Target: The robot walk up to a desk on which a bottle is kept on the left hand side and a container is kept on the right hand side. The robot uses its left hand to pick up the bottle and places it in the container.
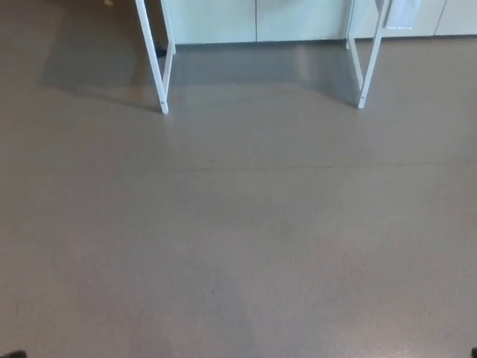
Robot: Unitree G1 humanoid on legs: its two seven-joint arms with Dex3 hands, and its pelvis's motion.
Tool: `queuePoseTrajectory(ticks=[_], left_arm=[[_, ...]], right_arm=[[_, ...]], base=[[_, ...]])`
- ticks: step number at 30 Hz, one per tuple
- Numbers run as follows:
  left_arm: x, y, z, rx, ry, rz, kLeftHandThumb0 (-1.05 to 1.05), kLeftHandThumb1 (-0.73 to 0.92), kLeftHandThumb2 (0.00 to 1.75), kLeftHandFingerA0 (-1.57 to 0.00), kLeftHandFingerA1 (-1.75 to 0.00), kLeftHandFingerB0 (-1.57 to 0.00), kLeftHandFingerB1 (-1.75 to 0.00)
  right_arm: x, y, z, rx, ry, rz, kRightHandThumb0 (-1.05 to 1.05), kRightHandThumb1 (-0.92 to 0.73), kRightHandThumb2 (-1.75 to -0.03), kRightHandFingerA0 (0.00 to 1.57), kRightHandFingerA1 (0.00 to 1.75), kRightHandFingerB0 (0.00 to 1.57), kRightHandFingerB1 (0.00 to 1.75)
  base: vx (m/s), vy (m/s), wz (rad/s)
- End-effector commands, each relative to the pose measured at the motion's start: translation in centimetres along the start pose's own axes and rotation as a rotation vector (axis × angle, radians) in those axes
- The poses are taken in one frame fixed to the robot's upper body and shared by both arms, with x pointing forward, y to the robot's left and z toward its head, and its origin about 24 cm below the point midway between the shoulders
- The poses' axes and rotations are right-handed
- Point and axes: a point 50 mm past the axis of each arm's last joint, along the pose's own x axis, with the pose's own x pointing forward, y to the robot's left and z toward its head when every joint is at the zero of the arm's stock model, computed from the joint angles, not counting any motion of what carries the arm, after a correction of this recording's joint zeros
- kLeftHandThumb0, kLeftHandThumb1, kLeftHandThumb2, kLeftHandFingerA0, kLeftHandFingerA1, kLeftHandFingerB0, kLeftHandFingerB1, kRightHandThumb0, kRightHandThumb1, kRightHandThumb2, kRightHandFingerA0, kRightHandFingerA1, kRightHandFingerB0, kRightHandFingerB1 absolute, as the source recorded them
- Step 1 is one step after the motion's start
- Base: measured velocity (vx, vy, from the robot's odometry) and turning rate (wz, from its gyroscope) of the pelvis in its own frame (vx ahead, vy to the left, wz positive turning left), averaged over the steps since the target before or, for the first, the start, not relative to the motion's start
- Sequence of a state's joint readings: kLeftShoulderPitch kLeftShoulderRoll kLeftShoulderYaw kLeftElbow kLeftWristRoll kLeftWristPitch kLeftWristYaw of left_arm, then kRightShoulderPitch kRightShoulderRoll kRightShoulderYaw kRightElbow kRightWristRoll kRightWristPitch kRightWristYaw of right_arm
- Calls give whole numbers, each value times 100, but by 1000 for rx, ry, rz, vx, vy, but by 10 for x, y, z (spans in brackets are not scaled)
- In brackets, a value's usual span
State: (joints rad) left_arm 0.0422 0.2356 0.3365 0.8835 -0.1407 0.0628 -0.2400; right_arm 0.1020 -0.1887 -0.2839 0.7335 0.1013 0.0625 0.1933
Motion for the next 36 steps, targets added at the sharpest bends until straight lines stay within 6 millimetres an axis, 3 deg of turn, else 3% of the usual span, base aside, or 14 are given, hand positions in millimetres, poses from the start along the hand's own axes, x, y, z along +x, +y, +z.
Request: queuePoseTrajectory(ticks=[1, 2, 3, 4, 5, 7, 8, 14, 16, 22, 23, 24, 25, 36], left_arm=[[-3, 20, 35, -382, -136, -180, -20, 59, 57, -41, -48, -22, -44], [-3, 20, 34, -381, -135, -179, -20, 59, 57, -43, -49, -24, -45], [-4, 20, 34, -380, -134, -179, -17, 39, 90, -37, -63, -18, -56], [-4, 20, 34, -380, -134, -180, -17, 39, 90, -37, -63, -18, -56], [-4, 20, 34, -375, -135, -183, -23, 59, 58, -44, -51, -23, -47], [-4, 20, 34, -370, -137, -190, -23, 59, 58, -44, -51, -23, -47], [-4, 20, 34, -372, -135, -189, -25, 60, 58, -44, -51, -23, -45], [-4, 21, 35, -378, -126, -194, -26, 65, 58, -46, -51, -23, -44], [-4, 21, 35, -378, -125, -197, -28, 66, 59, -48, -51, -22, -44], [-4, 21, 34, -381, -123, -209, -29, 66, 58, -49, -51, -23, -43], [-4, 21, 34, -386, -122, -214, -36, 52, 79, -46, -59, -22, -51], [-4, 21, 34, -387, -121, -215, -36, 52, 79, -46, -59, -22, -51], [-4, 22, 34, -388, -121, -214, -29, 62, 57, -53, -52, -25, -45], [-4, 21, 35, -385, -116, -204, -28, 62, 57, -58, -53, -29, -46]], right_arm=[[-1, -8, 29, 414, -161, 144, -48, -37, -53, 40, 43, 46, 38], [-2, -9, 29, 415, -160, 146, -48, -38, -53, 41, 43, 46, 38], [-2, -9, 29, 414, -158, 146, -47, -39, -53, 41, 44, 46, 38], [-2, -9, 29, 413, -157, 145, -47, -39, -53, 41, 44, 46, 38], [-2, -8, 29, 414, -157, 146, -47, -39, -53, 41, 44, 47, 38], [-2, -8, 30, 417, -160, 154, -48, -38, -53, 41, 45, 49, 39], [-2, -8, 30, 415, -159, 153, -53, -31, -69, 39, 52, 45, 48], [-1, -8, 29, 425, -149, 164, -48, -38, -52, 43, 45, 48, 39], [-1, -7, 29, 411, -148, 156, -54, -30, -69, 38, 51, 44, 48], [-2, -7, 29, 408, -152, 171, -53, -31, -70, 37, 52, 44, 49], [-2, -6, 29, 409, -151, 171, -53, -32, -70, 36, 52, 43, 49], [-2, -6, 29, 406, -150, 170, -53, -32, -70, 36, 52, 43, 49], [-2, -6, 29, 406, -149, 171, -53, -31, -70, 38, 52, 44, 49], [-2, -7, 30, 399, -150, 183, -55, -33, -72, 36, 52, 44, 50]], base=[[0, 0, 0], [78, 104, -6], [79, 127, -3], [145, 196, -12], [157, 243, -12], [145, 223, 24], [204, 466, -6], [219, 139, 6], [234, -104, 10], [237, -198, 17], [328, -291, 57], [383, -406, 34], [354, -216, 40], [331, -102, -7]])
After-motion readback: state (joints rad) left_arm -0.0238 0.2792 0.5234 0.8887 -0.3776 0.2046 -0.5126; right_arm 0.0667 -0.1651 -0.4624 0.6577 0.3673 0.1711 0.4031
